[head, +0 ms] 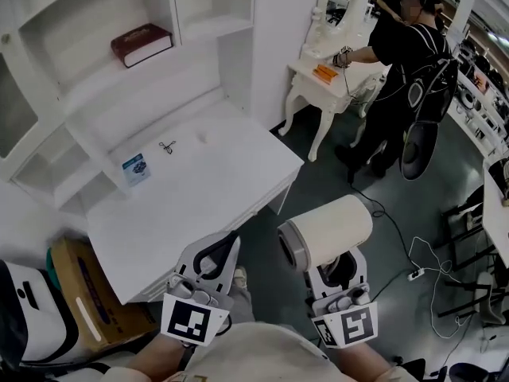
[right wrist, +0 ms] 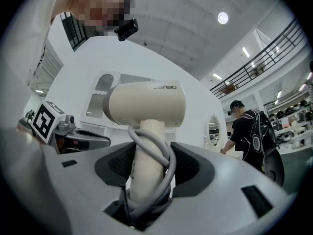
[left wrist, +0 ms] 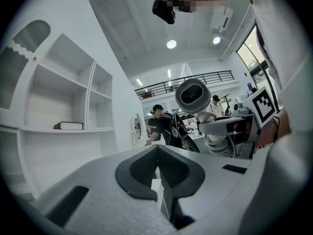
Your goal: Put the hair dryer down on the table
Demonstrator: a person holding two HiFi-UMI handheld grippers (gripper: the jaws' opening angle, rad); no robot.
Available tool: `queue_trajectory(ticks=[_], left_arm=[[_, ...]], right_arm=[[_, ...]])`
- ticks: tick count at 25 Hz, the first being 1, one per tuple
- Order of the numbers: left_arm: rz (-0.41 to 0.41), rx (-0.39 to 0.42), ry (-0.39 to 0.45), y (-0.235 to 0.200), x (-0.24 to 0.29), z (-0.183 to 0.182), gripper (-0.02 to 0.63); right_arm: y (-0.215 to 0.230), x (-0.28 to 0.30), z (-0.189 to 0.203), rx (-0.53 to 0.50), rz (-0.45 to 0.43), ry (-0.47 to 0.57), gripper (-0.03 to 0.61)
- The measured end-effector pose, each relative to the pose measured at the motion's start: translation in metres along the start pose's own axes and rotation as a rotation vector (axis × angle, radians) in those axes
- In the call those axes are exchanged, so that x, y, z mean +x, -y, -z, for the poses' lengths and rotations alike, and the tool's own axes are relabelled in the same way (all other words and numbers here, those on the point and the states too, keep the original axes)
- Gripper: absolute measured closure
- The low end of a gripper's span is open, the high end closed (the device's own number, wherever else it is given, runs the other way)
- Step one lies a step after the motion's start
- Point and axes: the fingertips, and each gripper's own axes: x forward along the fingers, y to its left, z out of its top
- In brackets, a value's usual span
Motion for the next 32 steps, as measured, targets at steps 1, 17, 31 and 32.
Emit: queue_trajectory(ticks=[1,17,31,32], left_arm=[[0.004,0.001,0.002,-0.013,0.008,0.0,0.6],[-0.018,-0.032,0.009,-0.169,0.083,0.017,0.6],[-0.048,-0.02,0.002,-0.199,0.106,0.022,0.6],[-0.05,-0.017,0.002,-0.199,0.107,0.021,0.6]], right_arm=[[0.0,0.015,0.0,0.001,0.002,0.0,0.367],[-0.003,0.197,0.005,0.004,-0.021,0.011,0.367],[-0.003,0.249,-0.008,-0.01,-0.084,0.025,0.367],[-0.002,0.25,-0.009,-0.008,-0.089,0.027,0.367]])
